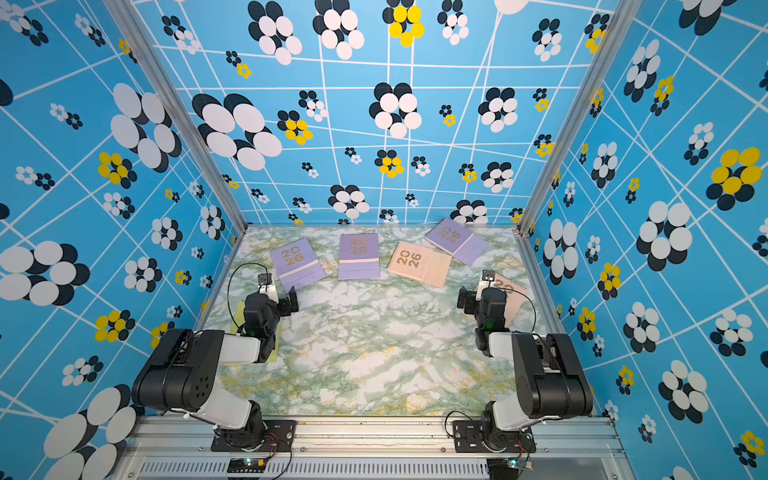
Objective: Stack the calendars
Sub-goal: Move the calendar to the center of the board.
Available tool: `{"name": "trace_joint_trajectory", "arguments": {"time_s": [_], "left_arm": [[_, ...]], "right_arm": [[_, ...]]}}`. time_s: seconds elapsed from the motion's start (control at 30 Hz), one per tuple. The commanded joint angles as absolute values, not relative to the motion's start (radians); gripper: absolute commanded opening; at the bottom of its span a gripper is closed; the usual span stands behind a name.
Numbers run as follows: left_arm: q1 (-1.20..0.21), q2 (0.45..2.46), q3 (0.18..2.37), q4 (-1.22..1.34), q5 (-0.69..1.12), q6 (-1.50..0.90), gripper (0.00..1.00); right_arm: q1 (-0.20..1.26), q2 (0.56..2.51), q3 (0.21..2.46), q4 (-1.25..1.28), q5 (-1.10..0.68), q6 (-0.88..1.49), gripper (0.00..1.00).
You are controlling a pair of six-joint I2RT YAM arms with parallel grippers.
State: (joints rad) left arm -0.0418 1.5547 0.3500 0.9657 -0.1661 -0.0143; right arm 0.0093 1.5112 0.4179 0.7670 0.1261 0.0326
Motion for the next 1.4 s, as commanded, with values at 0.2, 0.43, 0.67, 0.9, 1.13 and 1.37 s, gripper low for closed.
{"name": "trace_joint_trajectory", "arguments": {"time_s": [0.2,0.43,0.67,0.9,1.13,1.37], "left_arm": [[-0.029,1.554,0.357,0.979,-0.138,-0.029,1.0],[-0.029,1.553,0.359,0.972,-0.135,-0.031,1.0],[0.005,1.554,0.38,0.934,0.049,-0.011,0.99],[0.001,1.509,0.376,0.913,0.032,-0.01,1.0],[0.036,1.147,0.669,0.162,0.12,-0.267,1.0],[0.086,1.125,0.71,0.182,0.23,-0.491,1.0]], "right_arm": [[0.012,1.514,0.422,0.773,0.139,0.028,0.99],[0.011,1.512,0.42,0.776,0.136,0.027,0.99],[0.01,1.513,0.42,0.775,0.136,0.026,0.99],[0.022,1.449,0.495,0.665,0.179,0.021,0.97],[-0.012,1.481,1.143,-0.144,-0.035,0.318,0.99],[0.033,1.811,1.578,-0.454,-0.057,0.253,0.94]]}}
